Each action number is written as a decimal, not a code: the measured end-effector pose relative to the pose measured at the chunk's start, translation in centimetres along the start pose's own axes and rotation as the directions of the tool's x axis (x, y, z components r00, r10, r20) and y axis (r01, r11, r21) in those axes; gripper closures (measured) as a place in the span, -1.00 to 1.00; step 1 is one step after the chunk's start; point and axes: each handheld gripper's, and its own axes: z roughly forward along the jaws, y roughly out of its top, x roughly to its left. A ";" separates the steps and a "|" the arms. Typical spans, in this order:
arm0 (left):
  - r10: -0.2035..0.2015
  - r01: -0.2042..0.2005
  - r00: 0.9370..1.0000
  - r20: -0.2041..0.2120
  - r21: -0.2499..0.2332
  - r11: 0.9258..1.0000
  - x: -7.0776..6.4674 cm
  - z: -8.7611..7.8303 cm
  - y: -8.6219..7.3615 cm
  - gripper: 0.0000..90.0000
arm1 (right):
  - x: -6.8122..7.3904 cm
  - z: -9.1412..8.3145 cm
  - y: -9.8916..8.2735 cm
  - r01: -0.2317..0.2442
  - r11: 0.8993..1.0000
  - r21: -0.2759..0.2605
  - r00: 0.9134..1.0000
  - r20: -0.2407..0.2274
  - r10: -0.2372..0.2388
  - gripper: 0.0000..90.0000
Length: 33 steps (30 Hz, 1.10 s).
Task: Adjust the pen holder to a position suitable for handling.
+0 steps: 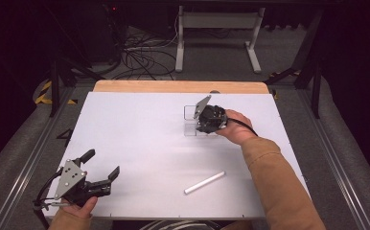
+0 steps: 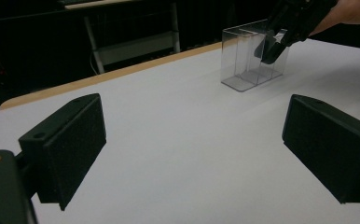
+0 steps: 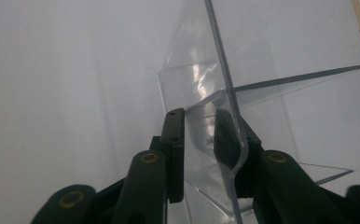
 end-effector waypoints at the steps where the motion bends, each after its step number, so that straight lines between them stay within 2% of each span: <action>1: 0.000 0.000 1.000 0.001 -0.002 1.000 0.0 0.0 0.0 -0.84 | 0.0 -0.1 0.0 0.018 1.000 -0.007 1.000 0.012 -0.018 0.67; 2: 0.000 0.000 1.000 0.001 -0.002 1.000 0.0 0.0 0.0 -0.84 | 0.2 -0.2 -0.1 0.014 1.000 0.008 1.000 -0.009 -0.014 0.68; 4: 0.001 -0.001 1.000 0.000 0.000 1.000 0.0 0.0 0.0 -0.84 | 0.2 -0.2 -0.1 0.018 1.000 0.003 1.000 -0.009 -0.018 0.70; 5: 0.000 0.000 1.000 0.000 0.001 1.000 0.0 0.0 0.0 -0.84 | 0.1 -0.3 -0.1 0.045 0.999 -0.010 0.999 -0.002 -0.045 0.75; 7: 0.001 -0.001 1.000 0.001 0.000 1.000 0.0 0.0 0.0 -0.84 | 0.3 -0.5 -0.1 0.035 0.999 -0.002 0.999 -0.024 -0.035 0.80; 8: 0.000 0.000 1.000 0.002 0.000 1.000 0.0 0.0 0.0 -0.84 | 0.3 -0.4 0.0 0.053 0.998 -0.016 0.998 -0.022 -0.053 0.83; 11: 0.014 -0.014 1.000 0.003 0.003 1.000 0.1 0.0 0.0 -0.84 | 0.7 -0.7 0.2 0.044 0.999 -0.009 0.998 -0.041 -0.045 0.91; 16: 0.012 -0.012 1.000 0.004 0.003 1.000 0.1 0.0 0.0 -0.84 | 1.4 -1.8 1.1 0.060 0.996 -0.059 0.997 -0.053 -0.063 0.93; 22: 0.001 -0.001 1.000 0.006 0.001 1.000 0.1 0.0 0.0 -0.84 | 2.8 -2.8 2.5 0.078 0.992 -0.099 0.992 -0.089 -0.087 0.93; 23: 0.000 0.000 1.000 0.005 0.000 1.000 0.1 0.0 0.0 -0.84 | 3.6 -2.9 3.1 0.088 0.991 -0.102 0.989 -0.108 -0.099 0.93; 26: 0.004 -0.004 1.000 0.004 0.002 1.000 0.2 0.0 0.0 -0.84 | 4.4 -2.8 3.7 0.089 0.992 -0.090 0.987 -0.124 -0.100 0.93; 27: 0.004 -0.004 1.000 0.004 0.002 1.000 0.2 0.0 0.0 -0.84 | 5.2 -2.7 4.3 0.101 0.992 -0.082 0.984 -0.141 -0.111 0.93; 33: 0.005 -0.005 1.000 0.005 0.002 1.000 0.2 0.0 0.0 -0.84 | 7.2 -2.0 5.9 0.121 0.990 -0.067 0.974 -0.182 -0.131 0.92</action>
